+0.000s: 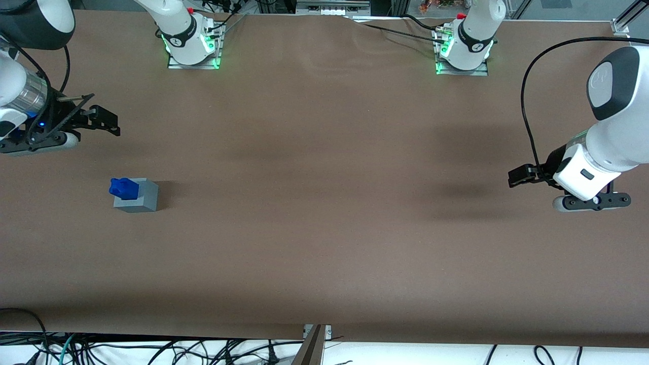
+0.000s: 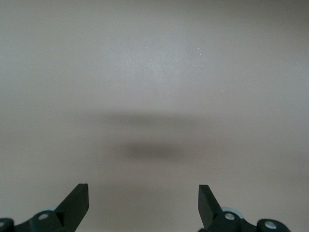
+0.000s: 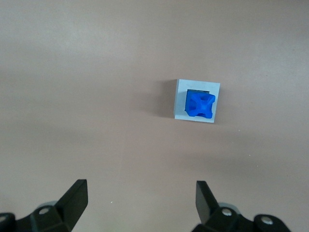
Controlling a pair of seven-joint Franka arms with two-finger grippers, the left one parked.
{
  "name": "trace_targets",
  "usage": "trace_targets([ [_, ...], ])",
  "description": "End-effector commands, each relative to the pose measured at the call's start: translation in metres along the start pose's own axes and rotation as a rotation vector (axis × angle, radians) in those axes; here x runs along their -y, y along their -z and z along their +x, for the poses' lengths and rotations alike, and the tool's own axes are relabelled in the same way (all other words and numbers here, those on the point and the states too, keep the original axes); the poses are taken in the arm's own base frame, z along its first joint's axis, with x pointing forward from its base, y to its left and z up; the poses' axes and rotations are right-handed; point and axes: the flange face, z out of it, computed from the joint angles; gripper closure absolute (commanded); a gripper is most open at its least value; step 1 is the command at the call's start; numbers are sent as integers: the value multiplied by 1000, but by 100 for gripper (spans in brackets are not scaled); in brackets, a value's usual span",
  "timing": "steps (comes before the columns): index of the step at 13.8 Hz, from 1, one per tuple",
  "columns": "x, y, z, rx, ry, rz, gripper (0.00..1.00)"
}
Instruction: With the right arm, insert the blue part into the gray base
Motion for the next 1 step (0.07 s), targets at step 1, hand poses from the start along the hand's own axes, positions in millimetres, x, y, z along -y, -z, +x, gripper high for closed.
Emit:
trace_targets([
  [1,-1,7,0,14,-13,-15,1],
])
